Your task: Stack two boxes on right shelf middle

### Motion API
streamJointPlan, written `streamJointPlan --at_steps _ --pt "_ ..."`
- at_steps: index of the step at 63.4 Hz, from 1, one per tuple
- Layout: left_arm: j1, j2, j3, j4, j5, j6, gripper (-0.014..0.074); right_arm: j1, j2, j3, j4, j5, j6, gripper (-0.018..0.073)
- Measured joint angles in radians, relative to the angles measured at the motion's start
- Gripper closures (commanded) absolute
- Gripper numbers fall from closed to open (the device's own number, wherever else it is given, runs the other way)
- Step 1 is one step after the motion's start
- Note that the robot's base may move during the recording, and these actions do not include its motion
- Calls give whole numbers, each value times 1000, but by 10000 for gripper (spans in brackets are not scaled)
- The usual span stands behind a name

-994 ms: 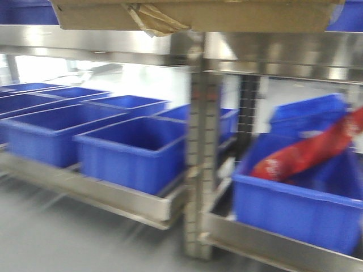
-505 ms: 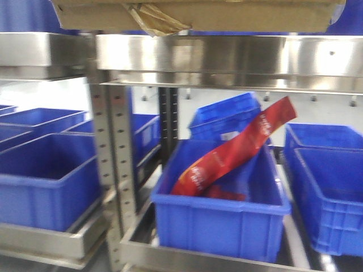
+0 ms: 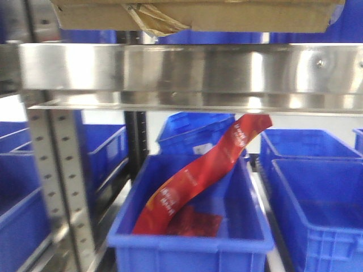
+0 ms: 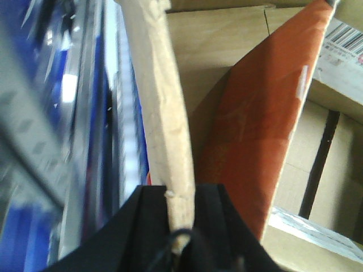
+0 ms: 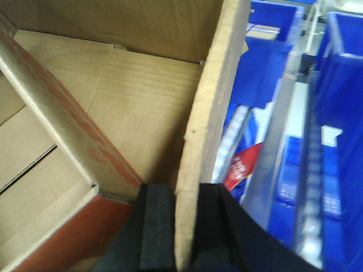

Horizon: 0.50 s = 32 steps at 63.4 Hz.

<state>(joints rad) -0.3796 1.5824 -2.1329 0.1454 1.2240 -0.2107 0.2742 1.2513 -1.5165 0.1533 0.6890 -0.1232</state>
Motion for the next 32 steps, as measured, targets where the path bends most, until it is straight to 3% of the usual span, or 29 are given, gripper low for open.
streamJointPlan --at_steps 32 --pt "0 0 0 0 0 0 708 0 0 0 0 0 0 713"
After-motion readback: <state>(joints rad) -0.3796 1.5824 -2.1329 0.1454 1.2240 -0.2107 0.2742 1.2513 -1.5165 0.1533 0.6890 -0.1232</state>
